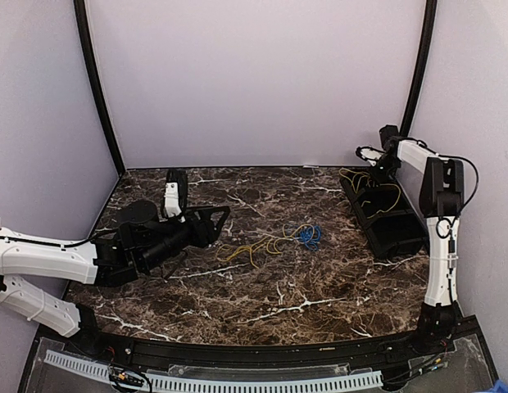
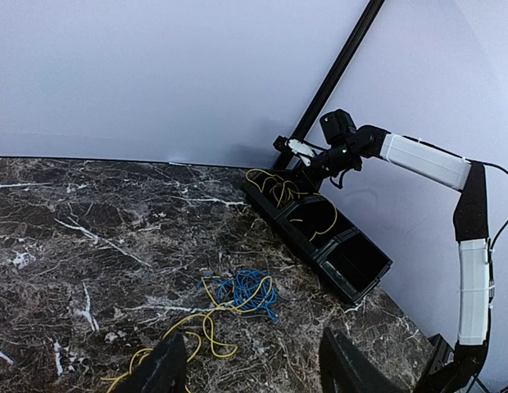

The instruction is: Untangle the cables

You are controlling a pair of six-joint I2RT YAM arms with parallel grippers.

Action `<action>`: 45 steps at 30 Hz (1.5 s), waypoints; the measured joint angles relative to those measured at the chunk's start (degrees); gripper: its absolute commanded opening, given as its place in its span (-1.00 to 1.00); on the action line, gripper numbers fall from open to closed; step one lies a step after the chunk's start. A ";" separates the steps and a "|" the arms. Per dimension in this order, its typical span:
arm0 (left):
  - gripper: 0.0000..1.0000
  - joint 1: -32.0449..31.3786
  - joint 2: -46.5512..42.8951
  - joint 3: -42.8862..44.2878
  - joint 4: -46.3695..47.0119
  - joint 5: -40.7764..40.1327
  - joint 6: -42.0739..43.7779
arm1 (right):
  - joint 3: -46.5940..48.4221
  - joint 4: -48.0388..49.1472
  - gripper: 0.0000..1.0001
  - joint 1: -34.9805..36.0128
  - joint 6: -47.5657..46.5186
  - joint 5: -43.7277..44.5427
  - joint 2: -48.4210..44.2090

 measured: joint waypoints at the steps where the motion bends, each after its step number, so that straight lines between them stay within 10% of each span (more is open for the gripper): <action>1: 0.16 0.13 0.07 0.00 0.13 0.00 0.00 | 0.35 -0.42 -1.00 0.00 -0.09 0.55 0.70; 11: 0.16 0.37 2.14 0.00 1.20 0.28 -0.09 | 3.15 -3.26 -1.00 0.68 -1.99 3.85 3.23; 23: 0.16 0.87 1.97 -1.40 2.21 0.42 -0.22 | -6.75 -6.69 -0.27 3.78 -1.38 6.82 -5.49; 45: 0.16 2.19 2.40 -4.35 6.14 3.34 -1.36 | -28.26 -13.40 -0.40 1.60 3.69 9.49 -26.91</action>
